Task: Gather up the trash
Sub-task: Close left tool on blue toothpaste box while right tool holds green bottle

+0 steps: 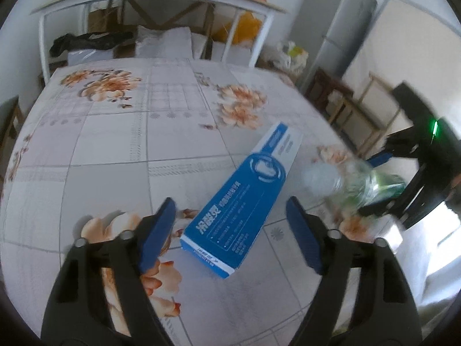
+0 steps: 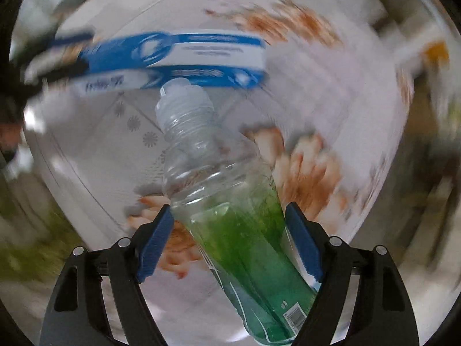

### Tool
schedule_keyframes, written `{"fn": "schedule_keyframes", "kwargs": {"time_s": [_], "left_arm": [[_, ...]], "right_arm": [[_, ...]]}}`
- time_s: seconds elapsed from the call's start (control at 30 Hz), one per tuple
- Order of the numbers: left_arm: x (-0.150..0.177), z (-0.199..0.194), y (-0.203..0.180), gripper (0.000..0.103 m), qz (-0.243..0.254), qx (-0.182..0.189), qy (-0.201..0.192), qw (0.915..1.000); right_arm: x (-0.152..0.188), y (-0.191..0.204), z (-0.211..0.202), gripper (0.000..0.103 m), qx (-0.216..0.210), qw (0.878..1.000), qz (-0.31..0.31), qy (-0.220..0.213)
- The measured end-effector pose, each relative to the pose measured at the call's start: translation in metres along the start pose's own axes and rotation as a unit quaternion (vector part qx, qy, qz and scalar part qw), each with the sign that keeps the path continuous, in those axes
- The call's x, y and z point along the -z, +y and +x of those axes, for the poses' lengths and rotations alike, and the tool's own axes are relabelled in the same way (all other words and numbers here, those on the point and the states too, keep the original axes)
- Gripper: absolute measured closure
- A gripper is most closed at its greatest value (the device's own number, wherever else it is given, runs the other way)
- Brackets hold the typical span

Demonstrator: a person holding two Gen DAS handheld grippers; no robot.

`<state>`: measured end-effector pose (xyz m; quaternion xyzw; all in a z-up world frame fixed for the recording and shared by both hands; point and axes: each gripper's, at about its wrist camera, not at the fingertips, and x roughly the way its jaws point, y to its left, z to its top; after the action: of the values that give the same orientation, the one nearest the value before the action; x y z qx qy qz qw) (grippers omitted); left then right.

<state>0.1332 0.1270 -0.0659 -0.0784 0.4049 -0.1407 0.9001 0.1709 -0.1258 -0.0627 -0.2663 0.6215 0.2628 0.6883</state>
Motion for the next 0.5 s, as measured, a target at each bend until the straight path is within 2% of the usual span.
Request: {"fn": "schedule_keyframes", "kwargs": {"time_s": [0.07,0.17,0.2,0.27,0.4,0.47,0.5], "left_arm": [[0.000,0.008,-0.007,0.042,0.024,-0.013,0.018,0.9995],[-0.001,0.012,-0.012,0.046,0.038,-0.016,0.026,0.9988],[-0.001,0.012,-0.013,0.046,0.039,-0.015,0.030,0.9987],[-0.001,0.012,-0.015,0.047,0.039,-0.017,0.033,0.9985],[0.002,0.007,-0.014,0.051,0.018,-0.023,0.042,0.9987],[0.006,0.002,-0.011,0.054,-0.003,-0.027,0.047,0.9985],[0.010,-0.002,-0.009,0.054,-0.020,-0.031,0.051,0.9980]], "right_arm": [[0.008,-0.010,0.000,0.026,-0.049,0.997,0.053,-0.008],[0.023,-0.021,0.000,0.026,-0.096,0.986,0.132,-0.028],[0.028,-0.024,0.001,0.026,-0.109,0.981,0.156,-0.035],[0.042,-0.032,0.002,0.026,-0.146,0.962,0.223,-0.054],[0.067,-0.045,0.008,0.026,-0.203,0.916,0.334,-0.093],[0.079,-0.051,0.015,0.026,-0.244,0.881,0.390,-0.112],[0.087,-0.053,0.020,0.026,-0.269,0.856,0.424,-0.123]]}}
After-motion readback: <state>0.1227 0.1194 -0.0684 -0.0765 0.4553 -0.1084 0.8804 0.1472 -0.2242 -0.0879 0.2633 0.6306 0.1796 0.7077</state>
